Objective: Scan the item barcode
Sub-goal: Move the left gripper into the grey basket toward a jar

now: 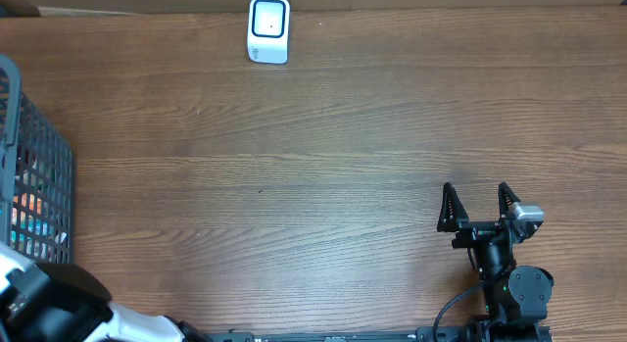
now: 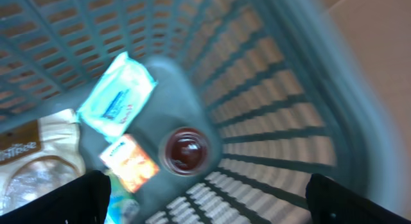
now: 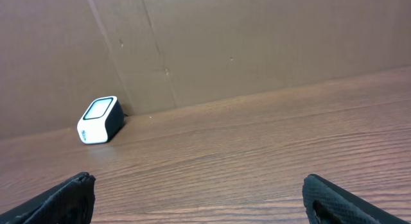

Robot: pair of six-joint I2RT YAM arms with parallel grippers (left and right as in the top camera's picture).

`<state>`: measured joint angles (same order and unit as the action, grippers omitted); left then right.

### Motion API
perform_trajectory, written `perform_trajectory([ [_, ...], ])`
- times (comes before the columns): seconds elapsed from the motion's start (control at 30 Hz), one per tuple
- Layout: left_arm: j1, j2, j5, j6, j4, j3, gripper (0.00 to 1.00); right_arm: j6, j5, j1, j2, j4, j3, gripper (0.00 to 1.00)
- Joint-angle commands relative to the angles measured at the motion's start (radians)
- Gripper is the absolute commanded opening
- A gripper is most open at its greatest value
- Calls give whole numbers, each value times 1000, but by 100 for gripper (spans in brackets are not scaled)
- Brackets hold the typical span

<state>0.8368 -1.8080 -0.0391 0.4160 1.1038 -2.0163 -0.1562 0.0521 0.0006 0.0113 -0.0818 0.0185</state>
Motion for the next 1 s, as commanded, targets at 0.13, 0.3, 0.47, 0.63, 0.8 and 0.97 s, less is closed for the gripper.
perform_trajectory([
  [0.13, 20, -127, -3, -320, -4, -6, 100, -1, 2, -3, -8, 5, -11, 100],
  [0.3, 20, -236, -111, -457, 5, -6, 100, -1, 2, -3, -8, 5, -11, 100],
  [0.47, 20, -319, -116, -500, 14, -6, 100, -1, 2, -3, -8, 5, -11, 100],
  [0.63, 9, -365, -145, -545, -10, -6, 100, -1, 2, -3, -8, 5, -11, 100],
  [0.8, -13, -404, -138, -576, -32, -6, 100, -1, 2, -3, -8, 5, -11, 100],
  [0.97, -32, -411, -136, -606, -58, -6, 100, -1, 2, -3, -8, 5, -11, 100],
])
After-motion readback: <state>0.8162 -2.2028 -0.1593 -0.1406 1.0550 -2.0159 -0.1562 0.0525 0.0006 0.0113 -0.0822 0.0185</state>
